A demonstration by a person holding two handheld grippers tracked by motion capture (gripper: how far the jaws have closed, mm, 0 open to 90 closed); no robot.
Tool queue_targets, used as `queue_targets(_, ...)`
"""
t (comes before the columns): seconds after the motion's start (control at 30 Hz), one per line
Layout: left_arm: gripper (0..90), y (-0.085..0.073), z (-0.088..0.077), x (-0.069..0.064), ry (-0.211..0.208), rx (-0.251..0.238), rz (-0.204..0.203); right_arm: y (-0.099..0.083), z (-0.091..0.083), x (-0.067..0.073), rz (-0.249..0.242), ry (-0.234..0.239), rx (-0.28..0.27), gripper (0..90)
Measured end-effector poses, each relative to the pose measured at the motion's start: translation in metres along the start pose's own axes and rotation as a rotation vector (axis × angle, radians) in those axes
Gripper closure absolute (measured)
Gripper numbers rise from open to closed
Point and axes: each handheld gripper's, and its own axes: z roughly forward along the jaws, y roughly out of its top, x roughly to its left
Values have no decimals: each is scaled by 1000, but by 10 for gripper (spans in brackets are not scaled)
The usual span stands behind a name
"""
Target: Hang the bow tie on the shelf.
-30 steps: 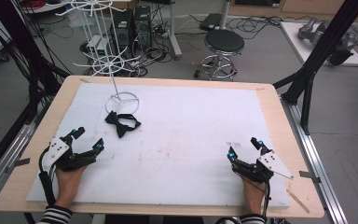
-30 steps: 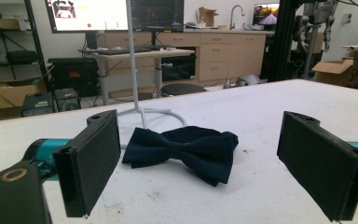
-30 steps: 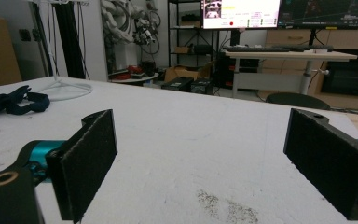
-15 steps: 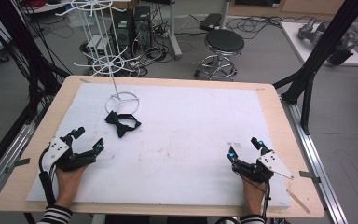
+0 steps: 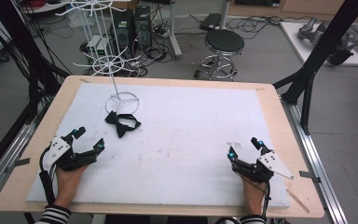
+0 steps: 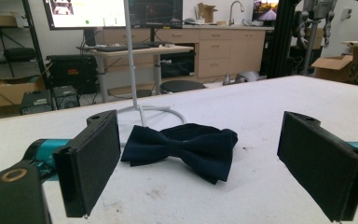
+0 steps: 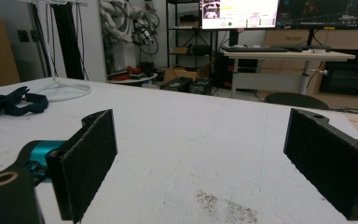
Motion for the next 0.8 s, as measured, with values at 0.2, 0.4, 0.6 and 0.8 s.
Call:
queue_targets(0.2, 135, 7, 6, -1, -18, 46, 7, 0, 0, 0, -3, 0, 1, 86)
queue_targets(0.4, 135, 24, 17, -6, -42, 84, 61, 0, 0, 0, -2, 1, 0, 86)
queue_targets(0.6, 136, 39, 29, -7, -60, 135, 80, 0, 0, 0, 2, -2, 0, 86)
queue_targets(0.8, 138, 52, 43, -8, -81, 200, 95, 0, 0, 0, 8, -2, -1, 86)
